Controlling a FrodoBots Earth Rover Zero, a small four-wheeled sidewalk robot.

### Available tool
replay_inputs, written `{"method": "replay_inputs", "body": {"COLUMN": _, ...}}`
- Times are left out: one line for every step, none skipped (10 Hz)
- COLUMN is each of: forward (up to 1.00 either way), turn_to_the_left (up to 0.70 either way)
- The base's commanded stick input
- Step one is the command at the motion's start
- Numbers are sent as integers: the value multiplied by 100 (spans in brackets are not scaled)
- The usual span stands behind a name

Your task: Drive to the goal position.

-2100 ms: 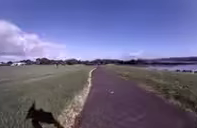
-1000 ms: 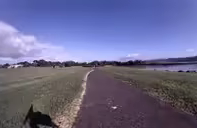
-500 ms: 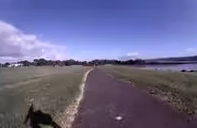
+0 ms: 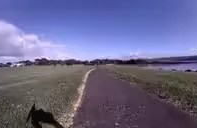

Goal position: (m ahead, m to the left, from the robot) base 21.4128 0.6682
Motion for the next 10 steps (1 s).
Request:
{"method": "replay_inputs", "body": {"forward": 70, "turn_to_the_left": 1}}
{"method": "replay_inputs", "body": {"forward": 70, "turn_to_the_left": 1}}
{"method": "replay_inputs", "body": {"forward": 70, "turn_to_the_left": 1}}
{"method": "replay_inputs", "body": {"forward": 70, "turn_to_the_left": 1}}
{"method": "replay_inputs", "body": {"forward": 70, "turn_to_the_left": 1}}
{"method": "replay_inputs", "body": {"forward": 70, "turn_to_the_left": 1}}
{"method": "replay_inputs", "body": {"forward": 70, "turn_to_the_left": 1}}
{"method": "replay_inputs", "body": {"forward": 70, "turn_to_the_left": 1}}
{"method": "replay_inputs", "body": {"forward": 70, "turn_to_the_left": 1}}
{"method": "replay_inputs", "body": {"forward": 70, "turn_to_the_left": 1}}
